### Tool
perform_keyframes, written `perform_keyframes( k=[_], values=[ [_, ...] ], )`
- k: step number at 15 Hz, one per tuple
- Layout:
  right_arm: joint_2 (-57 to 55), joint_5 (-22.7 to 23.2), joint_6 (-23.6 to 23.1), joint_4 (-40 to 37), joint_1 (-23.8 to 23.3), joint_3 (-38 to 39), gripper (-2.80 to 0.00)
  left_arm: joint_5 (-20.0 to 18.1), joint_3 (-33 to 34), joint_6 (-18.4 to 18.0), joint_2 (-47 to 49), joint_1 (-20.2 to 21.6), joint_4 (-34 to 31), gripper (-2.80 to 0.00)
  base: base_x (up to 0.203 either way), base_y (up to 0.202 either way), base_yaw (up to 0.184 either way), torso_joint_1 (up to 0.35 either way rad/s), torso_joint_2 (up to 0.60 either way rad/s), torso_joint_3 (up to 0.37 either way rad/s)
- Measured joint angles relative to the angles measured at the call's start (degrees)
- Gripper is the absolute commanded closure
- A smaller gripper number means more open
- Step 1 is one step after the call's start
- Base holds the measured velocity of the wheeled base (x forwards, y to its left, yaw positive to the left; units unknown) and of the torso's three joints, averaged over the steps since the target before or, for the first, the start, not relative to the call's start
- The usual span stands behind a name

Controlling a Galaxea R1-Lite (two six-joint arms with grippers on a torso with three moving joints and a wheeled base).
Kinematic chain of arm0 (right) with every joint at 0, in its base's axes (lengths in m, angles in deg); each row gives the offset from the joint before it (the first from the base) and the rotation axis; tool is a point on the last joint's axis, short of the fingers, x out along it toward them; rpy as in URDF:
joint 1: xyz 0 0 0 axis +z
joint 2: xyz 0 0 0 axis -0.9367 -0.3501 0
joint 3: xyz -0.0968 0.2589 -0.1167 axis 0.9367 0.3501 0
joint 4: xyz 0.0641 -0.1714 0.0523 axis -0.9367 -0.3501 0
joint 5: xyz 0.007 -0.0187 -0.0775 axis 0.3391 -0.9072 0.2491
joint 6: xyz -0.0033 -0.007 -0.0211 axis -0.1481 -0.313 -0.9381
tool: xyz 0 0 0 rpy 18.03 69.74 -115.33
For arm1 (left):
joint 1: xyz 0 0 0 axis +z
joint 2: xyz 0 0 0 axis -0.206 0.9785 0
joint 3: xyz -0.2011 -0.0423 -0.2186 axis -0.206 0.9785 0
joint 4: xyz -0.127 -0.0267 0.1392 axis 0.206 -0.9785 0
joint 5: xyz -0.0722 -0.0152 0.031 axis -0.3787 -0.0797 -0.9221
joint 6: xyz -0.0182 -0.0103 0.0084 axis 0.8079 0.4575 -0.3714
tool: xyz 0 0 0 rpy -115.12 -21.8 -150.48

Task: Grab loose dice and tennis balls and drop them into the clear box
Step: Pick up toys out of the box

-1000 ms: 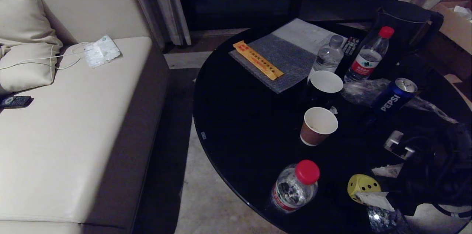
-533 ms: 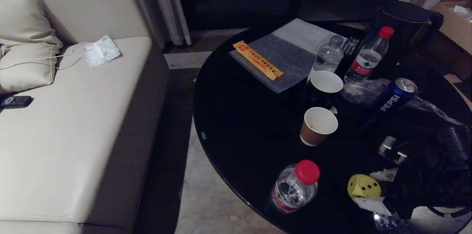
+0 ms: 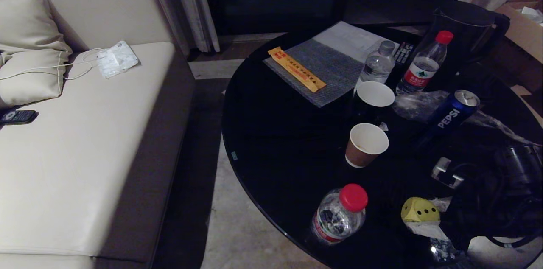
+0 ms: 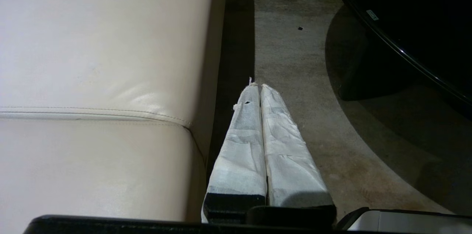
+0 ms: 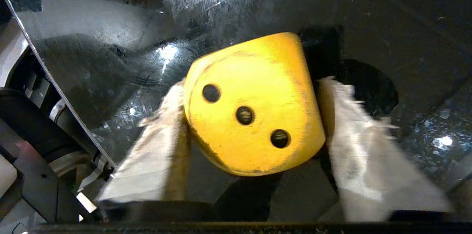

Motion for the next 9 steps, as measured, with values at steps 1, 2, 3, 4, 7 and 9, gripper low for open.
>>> perform_keyframes(
  k=[1,2,3,4,7,9],
  values=[
    [-0.1,-0.1,0.0,0.0,0.0,-0.1,0.0,0.0,0.0,0.0,0.0,0.0,0.0,0.0,0.0,0.0,0.0,0.0,0.0,0.0],
    [-0.2,-0.1,0.1,0.0,0.0,-0.1,0.0,0.0,0.0,0.0,0.0,0.0,0.0,0.0,0.0,0.0,0.0,0.0,0.0,0.0],
    [-0.2,-0.3,0.3,0.0,0.0,-0.1,0.0,0.0,0.0,0.0,0.0,0.0,0.0,0.0,0.0,0.0,0.0,0.0,0.0,0.0],
    [-0.1,-0.4,0.6,0.0,-0.2,-0.2,0.0,0.0,0.0,0.0,0.0,0.0,0.0,0.0,0.0,0.0,0.0,0.0,0.0,0.0],
    [1.6,-1.7,3.4,-0.2,-0.9,-0.3,0.0,0.0,0.0,0.0,0.0,0.0,0.0,0.0,0.0,0.0,0.0,0.0,0.0,0.0],
    [4.8,-3.3,9.6,-0.3,-1.3,-0.5,0.0,0.0,0.0,0.0,0.0,0.0,0.0,0.0,0.0,0.0,0.0,0.0,0.0,0.0]
  ],
)
